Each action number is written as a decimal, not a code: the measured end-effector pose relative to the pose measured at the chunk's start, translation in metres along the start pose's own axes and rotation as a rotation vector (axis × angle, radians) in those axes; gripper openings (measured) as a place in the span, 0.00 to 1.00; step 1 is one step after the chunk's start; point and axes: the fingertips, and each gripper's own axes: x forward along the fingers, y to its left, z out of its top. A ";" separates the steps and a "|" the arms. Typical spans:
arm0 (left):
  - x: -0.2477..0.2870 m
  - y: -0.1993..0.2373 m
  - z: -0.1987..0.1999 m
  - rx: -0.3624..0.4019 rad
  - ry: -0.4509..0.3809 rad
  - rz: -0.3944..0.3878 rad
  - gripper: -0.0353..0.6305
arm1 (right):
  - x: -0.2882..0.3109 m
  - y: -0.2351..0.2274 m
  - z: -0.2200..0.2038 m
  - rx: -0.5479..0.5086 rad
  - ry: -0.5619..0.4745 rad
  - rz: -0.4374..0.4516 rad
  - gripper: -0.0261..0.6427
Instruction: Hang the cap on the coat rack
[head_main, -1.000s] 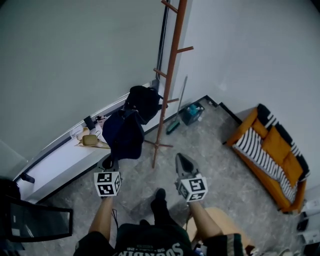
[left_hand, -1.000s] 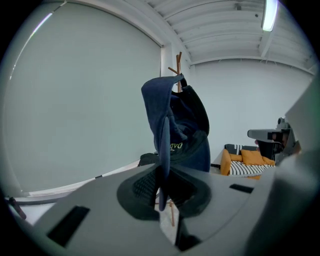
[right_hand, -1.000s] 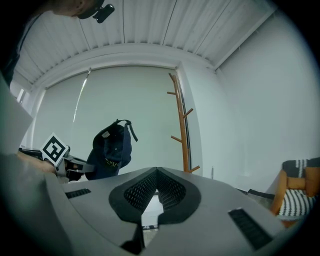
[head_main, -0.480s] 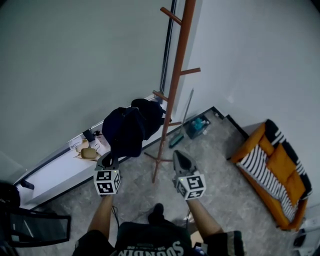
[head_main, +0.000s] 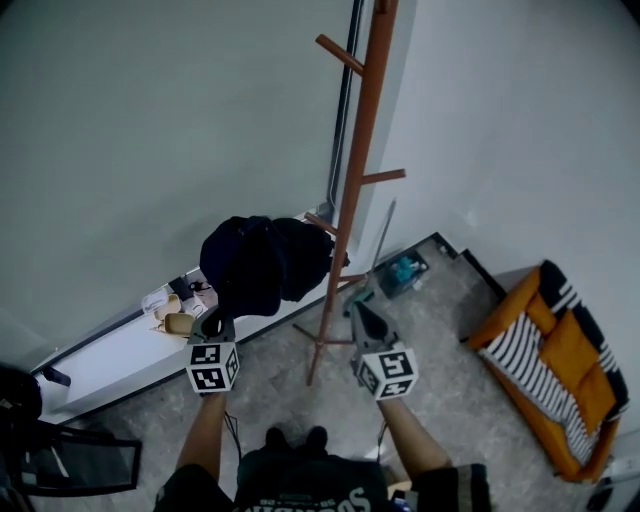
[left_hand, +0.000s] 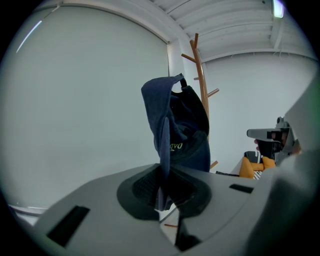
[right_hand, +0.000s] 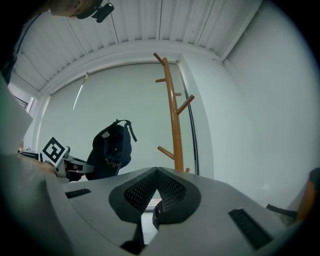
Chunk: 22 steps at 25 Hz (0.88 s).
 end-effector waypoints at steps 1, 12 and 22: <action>0.003 0.002 0.005 0.006 -0.005 0.001 0.08 | 0.004 -0.002 0.002 0.001 -0.004 -0.002 0.03; 0.029 0.024 0.054 0.038 -0.054 0.005 0.08 | 0.028 -0.008 0.027 -0.011 -0.037 -0.007 0.03; 0.057 0.052 0.138 0.076 -0.132 0.018 0.08 | 0.045 -0.010 0.038 -0.023 -0.042 -0.014 0.03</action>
